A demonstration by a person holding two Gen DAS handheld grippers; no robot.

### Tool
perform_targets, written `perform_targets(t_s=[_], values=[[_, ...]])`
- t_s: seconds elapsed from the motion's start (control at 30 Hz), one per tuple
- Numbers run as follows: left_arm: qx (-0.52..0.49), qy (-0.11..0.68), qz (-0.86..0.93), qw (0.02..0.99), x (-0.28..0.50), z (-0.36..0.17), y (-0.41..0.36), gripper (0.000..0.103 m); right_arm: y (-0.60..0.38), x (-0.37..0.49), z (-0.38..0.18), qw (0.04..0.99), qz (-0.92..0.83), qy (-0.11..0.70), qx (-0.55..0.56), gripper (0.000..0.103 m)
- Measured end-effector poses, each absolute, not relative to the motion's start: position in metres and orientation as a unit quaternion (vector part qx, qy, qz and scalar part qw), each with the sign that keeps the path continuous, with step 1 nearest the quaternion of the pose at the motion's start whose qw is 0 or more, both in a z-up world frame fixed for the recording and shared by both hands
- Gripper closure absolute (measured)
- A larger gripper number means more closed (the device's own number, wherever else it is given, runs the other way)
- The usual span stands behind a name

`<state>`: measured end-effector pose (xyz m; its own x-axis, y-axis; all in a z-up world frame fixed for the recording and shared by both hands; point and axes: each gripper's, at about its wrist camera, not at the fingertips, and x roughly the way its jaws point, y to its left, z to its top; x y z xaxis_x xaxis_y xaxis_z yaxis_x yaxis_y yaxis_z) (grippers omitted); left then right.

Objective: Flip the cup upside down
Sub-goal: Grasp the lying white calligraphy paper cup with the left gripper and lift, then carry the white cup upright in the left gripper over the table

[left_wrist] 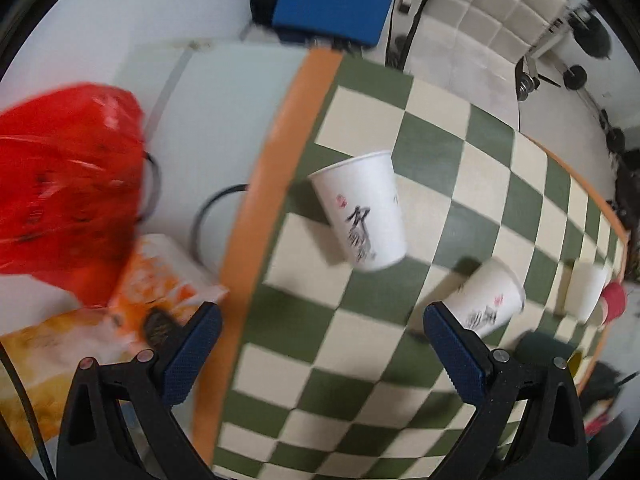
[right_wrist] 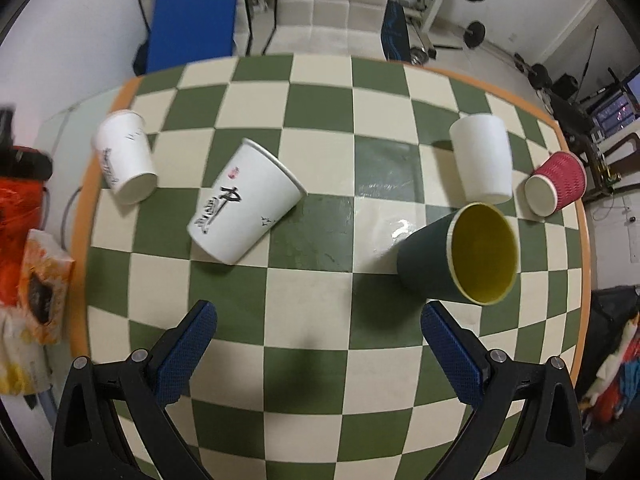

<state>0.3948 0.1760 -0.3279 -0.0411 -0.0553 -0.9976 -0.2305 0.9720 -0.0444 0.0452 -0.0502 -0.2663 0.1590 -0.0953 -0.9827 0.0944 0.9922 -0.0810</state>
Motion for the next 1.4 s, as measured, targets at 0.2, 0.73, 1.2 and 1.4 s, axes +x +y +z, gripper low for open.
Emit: perform_targets(t_s=[0.2,0.73,1.2,1.4], values=[[-0.121,0.744,0.045,0.656,0.436,-0.367,0.172,0.0,-0.044,0.058,-0.288,0.74,-0.067,0.67,-0.01,0.0],[-0.056,0.767,0.036,0.639,0.442,-0.406,0.152,0.022,-0.031,0.077,-0.3,0.724,-0.07,0.685,-0.029,0.0],[0.014,0.737,0.036,0.674,0.375,-0.373,0.144,0.035,-0.03,0.069,-0.295,0.718,-0.072,0.691,-0.042,0.0],[0.033,0.735,0.031,0.676,0.318,-0.35,0.138,0.035,-0.037,0.049,-0.289,0.716,-0.072,0.693,-0.041,0.0]])
